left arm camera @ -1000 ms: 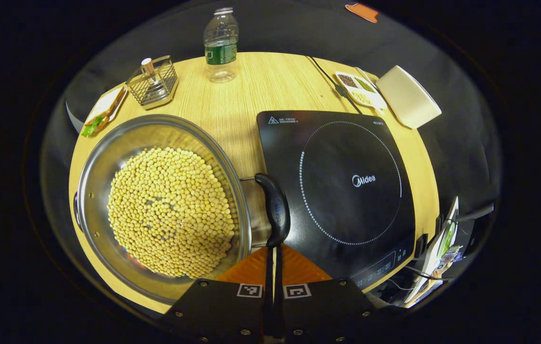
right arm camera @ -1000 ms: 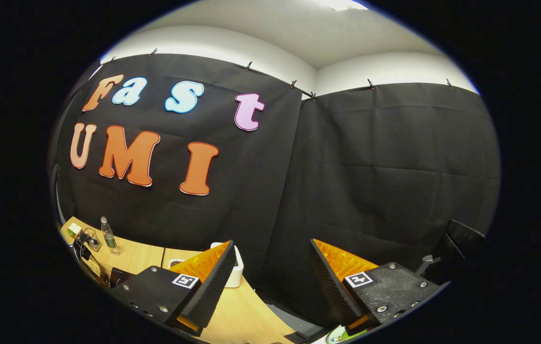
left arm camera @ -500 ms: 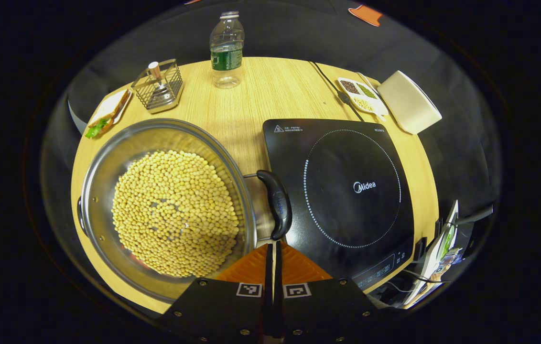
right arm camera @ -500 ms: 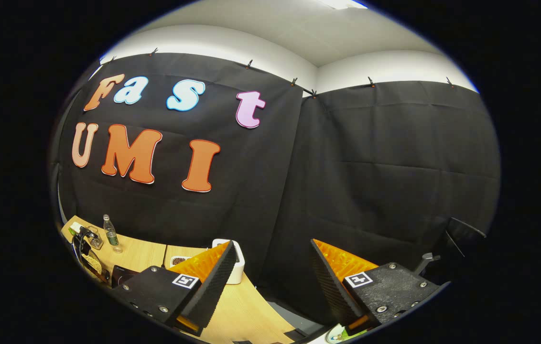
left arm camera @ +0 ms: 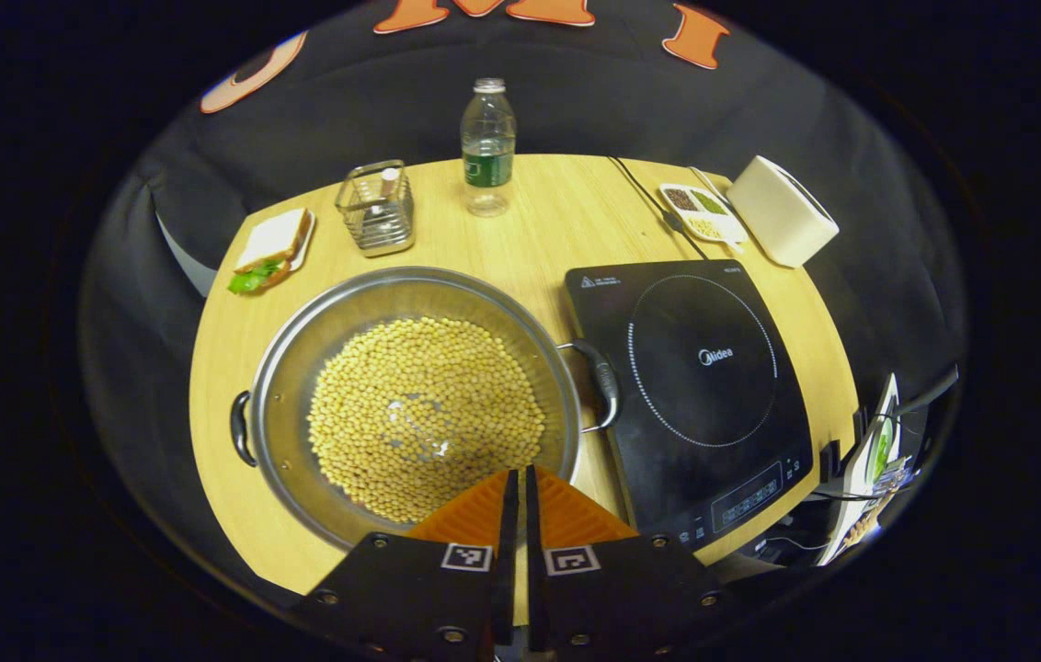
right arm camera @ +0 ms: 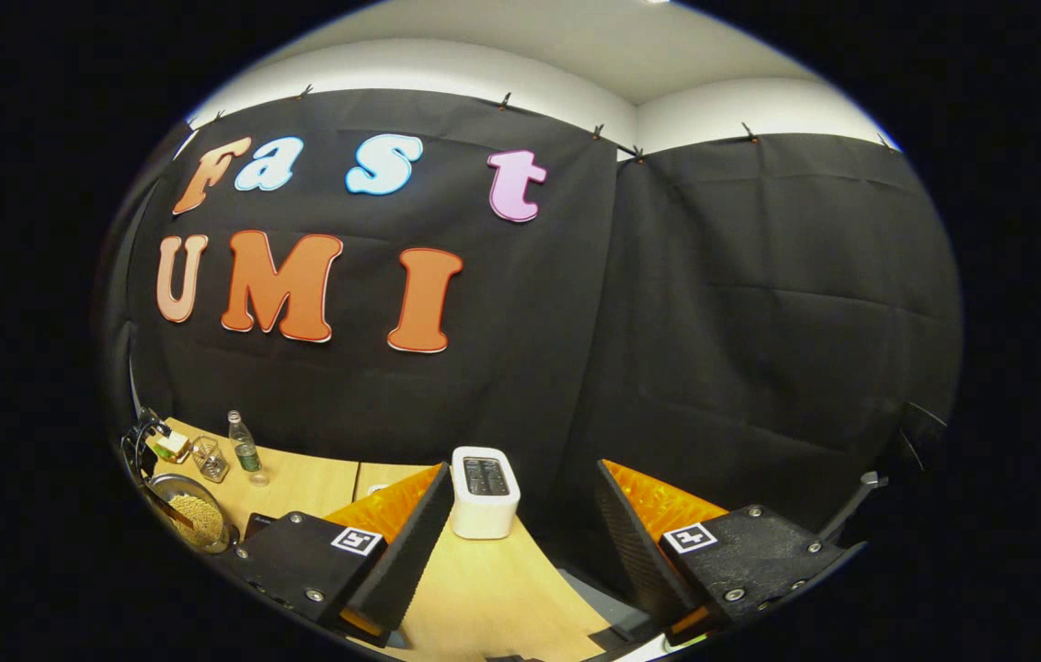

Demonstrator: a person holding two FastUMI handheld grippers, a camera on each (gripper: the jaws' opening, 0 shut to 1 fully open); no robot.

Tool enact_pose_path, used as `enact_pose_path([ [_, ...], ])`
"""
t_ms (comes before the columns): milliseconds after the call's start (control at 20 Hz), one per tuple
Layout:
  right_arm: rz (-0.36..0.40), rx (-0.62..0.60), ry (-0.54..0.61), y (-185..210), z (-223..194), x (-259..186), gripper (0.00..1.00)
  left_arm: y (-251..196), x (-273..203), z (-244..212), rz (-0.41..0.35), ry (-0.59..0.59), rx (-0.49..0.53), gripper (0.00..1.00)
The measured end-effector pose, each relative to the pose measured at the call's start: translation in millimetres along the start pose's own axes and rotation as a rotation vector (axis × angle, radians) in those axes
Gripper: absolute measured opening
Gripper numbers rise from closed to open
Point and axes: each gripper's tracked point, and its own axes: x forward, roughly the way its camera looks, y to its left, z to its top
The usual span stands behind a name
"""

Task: First push the handle of the pot to place it horizontally, then grasp the pot with both hands and set it on the induction cooktop.

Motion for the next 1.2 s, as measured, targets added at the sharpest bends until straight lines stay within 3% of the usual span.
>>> enact_pose_path([
  [150,0.045,-0.023,0.017,28.4,-0.6,5.3,0.95,30.3,-8.3,0.4,0.036,-0.029,-0.019,0.36],
  [200,0.053,-0.03,0.02,35.7,0.6,6.5,0.95,38.1,-9.1,0.7,0.039,-0.034,-0.029,0.53],
  [300,0.067,-0.036,0.025,49.0,2.3,7.3,0.95,56.0,-12.8,1.3,0.049,-0.051,-0.037,0.77],
  [550,0.08,-0.047,0.05,82.5,-1.7,4.9,0.95,107.4,-21.4,12.8,0.105,-0.12,0.008,0.8],
  [800,0.13,-0.05,0.106,140.7,-24.7,-0.4,0.95,140.7,-15.9,11.3,0.084,-0.129,-0.019,0.8],
  [1200,0.342,-0.056,0.269,279.3,-88.6,-15.7,0.94,171.4,-11.6,13.4,0.033,-0.165,0.006,0.8],
])
